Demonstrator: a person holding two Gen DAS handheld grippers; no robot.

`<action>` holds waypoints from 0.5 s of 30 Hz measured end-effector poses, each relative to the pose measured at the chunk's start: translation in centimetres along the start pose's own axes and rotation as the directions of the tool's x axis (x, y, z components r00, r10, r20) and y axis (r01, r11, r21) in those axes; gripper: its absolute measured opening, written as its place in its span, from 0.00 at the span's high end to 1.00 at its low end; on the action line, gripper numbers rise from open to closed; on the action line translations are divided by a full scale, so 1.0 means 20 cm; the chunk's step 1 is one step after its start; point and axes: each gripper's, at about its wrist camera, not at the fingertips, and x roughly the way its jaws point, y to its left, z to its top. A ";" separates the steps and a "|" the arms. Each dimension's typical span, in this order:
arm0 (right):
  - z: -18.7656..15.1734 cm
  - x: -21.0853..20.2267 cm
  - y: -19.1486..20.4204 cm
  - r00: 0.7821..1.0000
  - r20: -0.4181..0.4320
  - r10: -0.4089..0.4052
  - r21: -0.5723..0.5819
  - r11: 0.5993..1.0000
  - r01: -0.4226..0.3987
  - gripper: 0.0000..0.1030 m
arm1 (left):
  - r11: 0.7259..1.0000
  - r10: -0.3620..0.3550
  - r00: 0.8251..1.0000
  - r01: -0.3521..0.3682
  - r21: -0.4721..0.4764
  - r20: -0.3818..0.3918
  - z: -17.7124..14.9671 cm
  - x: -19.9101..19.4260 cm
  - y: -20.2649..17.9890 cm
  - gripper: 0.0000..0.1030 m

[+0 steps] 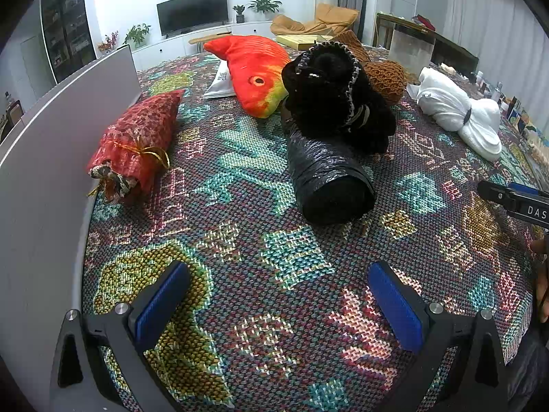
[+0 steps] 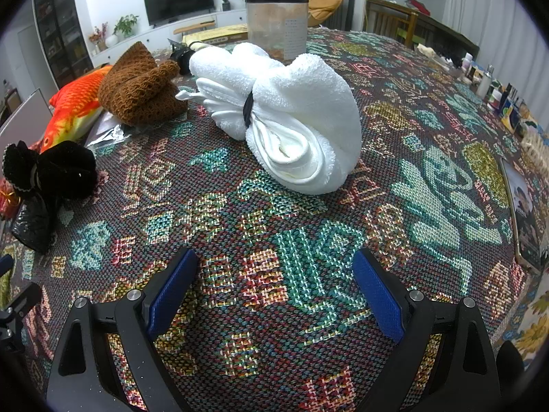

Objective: Organize soft objects

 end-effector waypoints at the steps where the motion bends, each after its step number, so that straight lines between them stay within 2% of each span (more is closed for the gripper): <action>1: 0.00 0.00 0.00 1.000 0.000 0.000 0.000 1.000 0.000 0.09 | 1.000 0.000 1.000 0.000 0.000 0.000 0.00 0.00 0.00 0.00; 10: 0.00 0.00 0.00 1.000 0.000 0.000 0.000 1.000 0.000 0.09 | 1.000 0.001 1.000 -0.001 -0.001 -0.001 0.00 0.00 0.00 0.00; 13: 0.00 0.00 0.00 1.000 0.000 0.000 0.000 1.000 0.000 0.09 | 1.000 0.015 0.999 -0.016 -0.027 -0.029 0.01 0.00 -0.01 0.00; 15: 0.00 0.00 0.00 1.000 0.000 0.000 0.000 1.000 0.000 0.09 | 0.998 -0.047 0.998 0.045 -0.042 -0.047 0.06 -0.02 -0.05 0.01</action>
